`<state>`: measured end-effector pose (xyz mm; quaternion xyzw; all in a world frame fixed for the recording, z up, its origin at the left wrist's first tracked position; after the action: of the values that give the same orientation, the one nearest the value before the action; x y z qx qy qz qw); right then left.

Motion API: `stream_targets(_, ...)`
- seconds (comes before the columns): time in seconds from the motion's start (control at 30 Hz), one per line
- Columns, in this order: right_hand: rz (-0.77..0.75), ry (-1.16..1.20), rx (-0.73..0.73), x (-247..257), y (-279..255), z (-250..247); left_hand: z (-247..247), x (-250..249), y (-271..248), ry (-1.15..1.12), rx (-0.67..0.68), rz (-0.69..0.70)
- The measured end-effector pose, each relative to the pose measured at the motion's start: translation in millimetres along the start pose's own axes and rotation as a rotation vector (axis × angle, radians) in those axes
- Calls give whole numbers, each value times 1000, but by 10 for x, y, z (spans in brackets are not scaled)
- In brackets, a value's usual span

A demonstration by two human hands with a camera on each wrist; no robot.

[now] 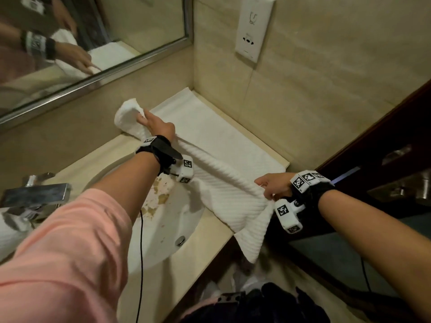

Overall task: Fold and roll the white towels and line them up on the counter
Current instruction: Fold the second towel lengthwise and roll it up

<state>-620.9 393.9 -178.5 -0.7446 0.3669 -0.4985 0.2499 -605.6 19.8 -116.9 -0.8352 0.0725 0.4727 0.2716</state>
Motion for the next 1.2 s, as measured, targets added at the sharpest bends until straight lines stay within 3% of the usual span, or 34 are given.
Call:
stream_targets(0.17, 46, -339, 59, -22, -247, -393, 462, -308, -106, -7, 48, 65)
stream_targets(0.37, 165, -548, 77, -416, -199, -909, 1102, -552, -69, 0, 96, 78)
stream_targets(0.53, 187, -601, -58, -695, -161, -1330, 1638, -590, 18, 128, 159, 36)
stream_targets(0.63, 162, -452, -105, -863, 91, -1319, 1963, -461, 70, 236, 353, 64)
stream_targets(0.7, 128, -530, -59, -834, 183, -1296, 2122, -241, 33, 336, 509, 24)
stream_targets(0.77, 101, -566, -14, -742, 215, -1316, 2145, -18, 3, 509, 558, -11)
stream_targets(0.87, 131, -649, 44, -571, 201, -1430, 2007, 195, 55, 646, 518, -23)
stream_targets(1.07, 77, -865, 105, -151, 593, -1425, 1512, 377, 318, 491, 416, -132)
stream_targets(1.2, -18, -909, 28, 228, 954, -1525, 1166, 371, 549, 531, 353, -120)
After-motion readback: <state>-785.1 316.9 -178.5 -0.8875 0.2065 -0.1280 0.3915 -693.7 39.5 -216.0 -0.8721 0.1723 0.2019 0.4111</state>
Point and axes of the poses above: each hand's wrist, its own y-axis towards the middle knuckle, its own z-axis out of the palm, x = y × z, the point moved 9 cm from there along y, towards the middle knuckle, and after that the axes turned 14 degrees about -z, right-handed, at the moved point
